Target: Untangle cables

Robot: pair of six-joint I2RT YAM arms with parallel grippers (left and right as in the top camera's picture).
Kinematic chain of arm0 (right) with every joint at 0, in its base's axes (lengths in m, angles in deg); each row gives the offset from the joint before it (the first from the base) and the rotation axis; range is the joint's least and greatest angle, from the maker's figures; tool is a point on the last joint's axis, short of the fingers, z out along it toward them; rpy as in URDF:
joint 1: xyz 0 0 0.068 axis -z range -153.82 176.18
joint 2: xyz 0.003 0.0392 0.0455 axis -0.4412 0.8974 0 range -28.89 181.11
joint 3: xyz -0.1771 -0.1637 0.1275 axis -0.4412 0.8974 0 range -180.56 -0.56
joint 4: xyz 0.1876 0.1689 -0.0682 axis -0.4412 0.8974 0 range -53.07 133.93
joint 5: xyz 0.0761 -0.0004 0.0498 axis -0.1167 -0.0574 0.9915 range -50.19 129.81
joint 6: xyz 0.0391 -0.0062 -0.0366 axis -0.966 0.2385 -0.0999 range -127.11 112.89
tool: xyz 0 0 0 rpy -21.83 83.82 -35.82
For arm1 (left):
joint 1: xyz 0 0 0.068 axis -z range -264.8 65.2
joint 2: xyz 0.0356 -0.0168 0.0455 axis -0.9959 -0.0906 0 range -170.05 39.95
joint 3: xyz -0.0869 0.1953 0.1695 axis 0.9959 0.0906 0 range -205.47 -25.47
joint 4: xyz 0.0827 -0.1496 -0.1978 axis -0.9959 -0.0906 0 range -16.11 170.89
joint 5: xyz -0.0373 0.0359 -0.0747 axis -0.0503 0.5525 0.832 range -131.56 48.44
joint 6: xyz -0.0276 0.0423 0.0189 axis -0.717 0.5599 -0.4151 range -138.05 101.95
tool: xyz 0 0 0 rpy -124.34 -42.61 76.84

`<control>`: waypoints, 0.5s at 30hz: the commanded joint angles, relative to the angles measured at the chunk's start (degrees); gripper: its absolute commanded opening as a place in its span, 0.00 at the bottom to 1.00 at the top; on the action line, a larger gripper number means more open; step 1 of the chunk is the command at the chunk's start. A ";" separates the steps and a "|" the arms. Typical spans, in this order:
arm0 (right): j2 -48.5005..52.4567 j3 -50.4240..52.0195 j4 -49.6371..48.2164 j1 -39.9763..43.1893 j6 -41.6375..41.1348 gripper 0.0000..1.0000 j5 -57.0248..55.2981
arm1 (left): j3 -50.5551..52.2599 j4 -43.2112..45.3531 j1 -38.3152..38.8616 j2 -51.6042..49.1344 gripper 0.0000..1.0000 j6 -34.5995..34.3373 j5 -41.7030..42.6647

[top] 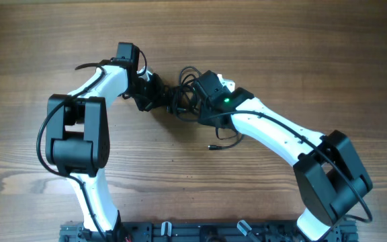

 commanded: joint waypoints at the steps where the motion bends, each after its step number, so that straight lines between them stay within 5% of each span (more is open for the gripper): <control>1: 1.51 -0.35 -0.35 0.28 -3.91 0.19 -2.93 | 0.48 -0.04 -1.49 -0.96 0.07 -0.98 -7.04; 15: 2.49 2.34 -7.87 1.42 -6.67 0.14 -6.01 | 0.48 -0.07 -1.49 -0.96 0.06 -0.98 -6.86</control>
